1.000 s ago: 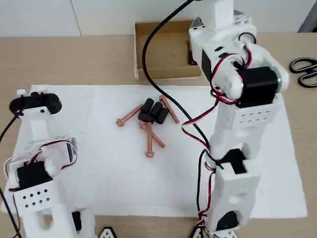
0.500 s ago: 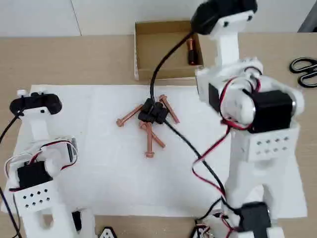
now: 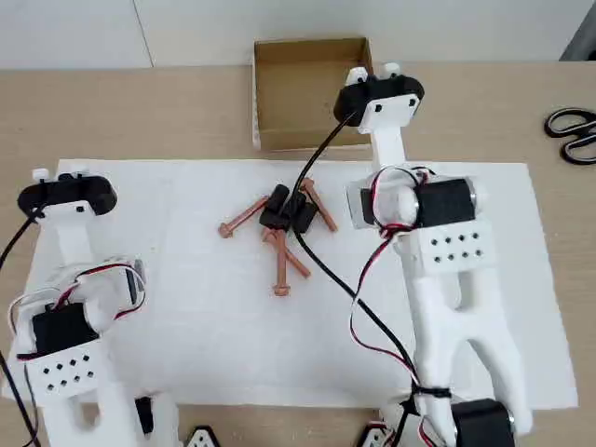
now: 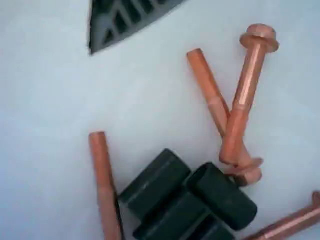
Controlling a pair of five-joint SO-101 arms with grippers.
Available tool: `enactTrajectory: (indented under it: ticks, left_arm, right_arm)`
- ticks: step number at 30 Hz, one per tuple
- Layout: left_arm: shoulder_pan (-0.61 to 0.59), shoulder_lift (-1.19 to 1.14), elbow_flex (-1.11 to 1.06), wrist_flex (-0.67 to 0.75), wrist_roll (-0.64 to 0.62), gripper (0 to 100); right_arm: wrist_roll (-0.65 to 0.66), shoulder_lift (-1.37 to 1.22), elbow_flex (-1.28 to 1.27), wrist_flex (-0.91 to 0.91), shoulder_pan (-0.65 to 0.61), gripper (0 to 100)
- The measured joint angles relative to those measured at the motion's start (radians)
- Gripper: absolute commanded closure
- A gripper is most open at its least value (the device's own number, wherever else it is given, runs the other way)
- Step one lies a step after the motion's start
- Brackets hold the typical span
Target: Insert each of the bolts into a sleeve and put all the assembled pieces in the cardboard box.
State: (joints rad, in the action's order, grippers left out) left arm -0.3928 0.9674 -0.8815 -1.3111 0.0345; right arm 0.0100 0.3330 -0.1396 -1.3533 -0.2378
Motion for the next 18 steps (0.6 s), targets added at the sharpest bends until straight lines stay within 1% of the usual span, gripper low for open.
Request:
enactTrajectory:
  ticks: [3, 10, 15, 18]
  left_arm:
    - [0.0, 0.0, -0.018, 0.0, 0.0, 84]
    - [0.0, 0.0, -0.055, 0.0, -0.002, 84]
    - [0.0, 0.0, -0.055, 0.0, 0.0, 84]
    - [0.0, 0.0, -0.055, 0.0, 0.0, 84]
  right_arm:
    - [-0.052, -0.048, -0.008, 0.063, -0.026, 75.7]
    - [-0.068, -0.193, -0.009, 0.157, -0.107, 75.7]
    - [-0.203, -0.281, -0.009, 0.233, -0.118, 75.7]
    - [-0.264, -0.327, -0.009, 0.25, -0.117, 75.7]
